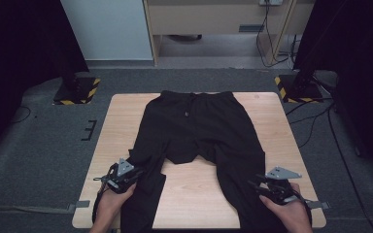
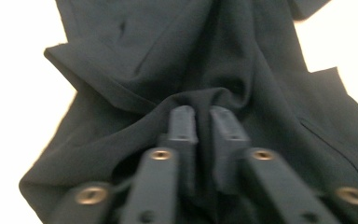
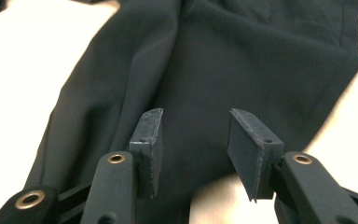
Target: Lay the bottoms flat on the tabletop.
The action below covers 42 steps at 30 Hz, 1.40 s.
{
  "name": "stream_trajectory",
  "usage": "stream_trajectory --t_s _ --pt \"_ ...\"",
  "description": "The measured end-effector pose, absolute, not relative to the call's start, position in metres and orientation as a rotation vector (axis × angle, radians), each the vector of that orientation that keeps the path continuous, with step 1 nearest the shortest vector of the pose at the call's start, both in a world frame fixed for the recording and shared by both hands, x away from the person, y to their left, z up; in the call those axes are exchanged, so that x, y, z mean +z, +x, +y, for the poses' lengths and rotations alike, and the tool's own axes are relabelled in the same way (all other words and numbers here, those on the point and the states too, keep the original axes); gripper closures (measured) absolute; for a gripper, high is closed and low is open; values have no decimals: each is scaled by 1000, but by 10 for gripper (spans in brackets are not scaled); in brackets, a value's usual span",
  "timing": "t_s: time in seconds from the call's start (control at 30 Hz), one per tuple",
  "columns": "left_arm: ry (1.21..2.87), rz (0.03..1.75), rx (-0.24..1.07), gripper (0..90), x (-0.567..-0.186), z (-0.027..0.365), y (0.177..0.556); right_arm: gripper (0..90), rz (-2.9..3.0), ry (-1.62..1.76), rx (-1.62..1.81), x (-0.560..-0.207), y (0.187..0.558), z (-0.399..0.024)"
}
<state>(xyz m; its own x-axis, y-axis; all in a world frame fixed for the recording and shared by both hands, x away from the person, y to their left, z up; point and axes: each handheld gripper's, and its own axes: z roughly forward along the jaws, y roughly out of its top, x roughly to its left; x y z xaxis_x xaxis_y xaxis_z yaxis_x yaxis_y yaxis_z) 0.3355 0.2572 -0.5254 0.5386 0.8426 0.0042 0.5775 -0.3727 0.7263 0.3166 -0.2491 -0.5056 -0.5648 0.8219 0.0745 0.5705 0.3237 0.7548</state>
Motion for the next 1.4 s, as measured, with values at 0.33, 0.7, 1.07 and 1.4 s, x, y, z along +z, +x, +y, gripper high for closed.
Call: stream_trajectory --t_s 0.33,0.7,1.07,1.4 --pt "2110 1158 449 881 -517 274 306 528 2313 1252 1065 -521 344 -224" --pt "2100 1148 406 881 -515 287 288 818 2394 1180 1027 -526 345 -210" --pt "2118 1106 374 876 -511 277 280 900 2415 1169 1011 -525 342 -217" --pt "2080 1147 500 712 -507 280 293 896 2397 1179 1039 -527 341 -222"
